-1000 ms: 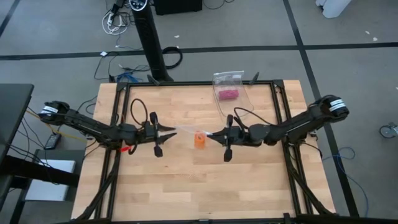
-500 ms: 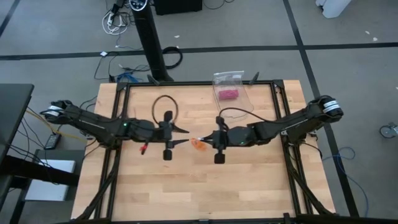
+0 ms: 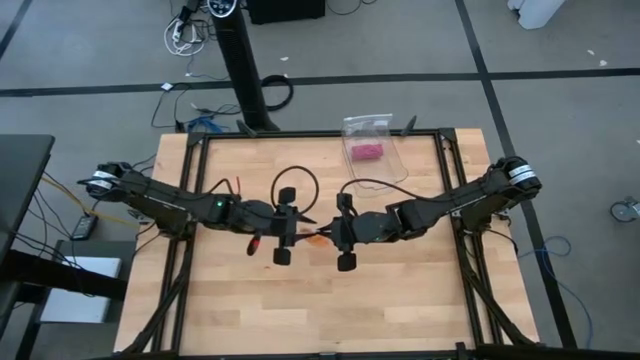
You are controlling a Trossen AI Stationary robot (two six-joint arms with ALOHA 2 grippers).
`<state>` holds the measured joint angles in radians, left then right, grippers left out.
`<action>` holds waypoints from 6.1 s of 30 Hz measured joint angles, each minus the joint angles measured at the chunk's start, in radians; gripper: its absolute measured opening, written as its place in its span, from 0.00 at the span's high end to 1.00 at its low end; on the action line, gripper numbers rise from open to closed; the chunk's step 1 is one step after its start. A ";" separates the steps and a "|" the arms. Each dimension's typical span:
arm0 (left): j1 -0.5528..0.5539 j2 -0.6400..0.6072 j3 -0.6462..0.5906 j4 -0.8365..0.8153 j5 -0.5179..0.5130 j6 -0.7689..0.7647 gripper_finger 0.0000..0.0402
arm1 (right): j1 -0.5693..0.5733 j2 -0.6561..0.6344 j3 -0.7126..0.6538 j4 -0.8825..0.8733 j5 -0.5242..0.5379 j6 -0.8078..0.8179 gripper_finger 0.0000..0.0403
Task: Roll bandage
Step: Close the transparent zip bag
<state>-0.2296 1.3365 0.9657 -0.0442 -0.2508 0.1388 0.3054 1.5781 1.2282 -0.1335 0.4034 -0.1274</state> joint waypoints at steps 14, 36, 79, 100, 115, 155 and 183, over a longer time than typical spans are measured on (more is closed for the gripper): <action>0.000 -0.019 0.001 0.044 0.073 -0.041 0.65 | 0.003 -0.002 0.000 -0.042 0.021 0.002 1.00; 0.000 -0.006 0.001 0.018 0.021 -0.065 0.79 | 0.003 -0.002 0.000 -0.009 0.022 -0.004 1.00; 0.000 -0.006 0.000 -0.045 -0.019 -0.071 0.95 | 0.023 -0.002 -0.002 -0.023 0.073 -0.009 1.00; -0.001 -0.007 -0.005 -0.065 -0.026 -0.106 0.97 | 0.026 -0.002 -0.002 -0.028 0.076 -0.010 1.00; -0.001 -0.006 -0.007 0.016 0.066 -0.120 0.71 | 0.028 -0.005 -0.001 -0.038 0.072 -0.010 1.00; 0.007 0.013 0.002 -0.021 0.017 -0.096 0.94 | 0.031 -0.011 -0.002 -0.017 0.085 -0.028 1.00; 0.006 0.022 -0.014 -0.137 0.012 -0.022 0.92 | 0.048 -0.026 0.004 0.013 0.090 0.055 0.89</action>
<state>-0.2234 1.3582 0.9520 -0.1812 -0.2385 0.1172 0.3533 1.5524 1.2320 -0.1208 0.4931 -0.0724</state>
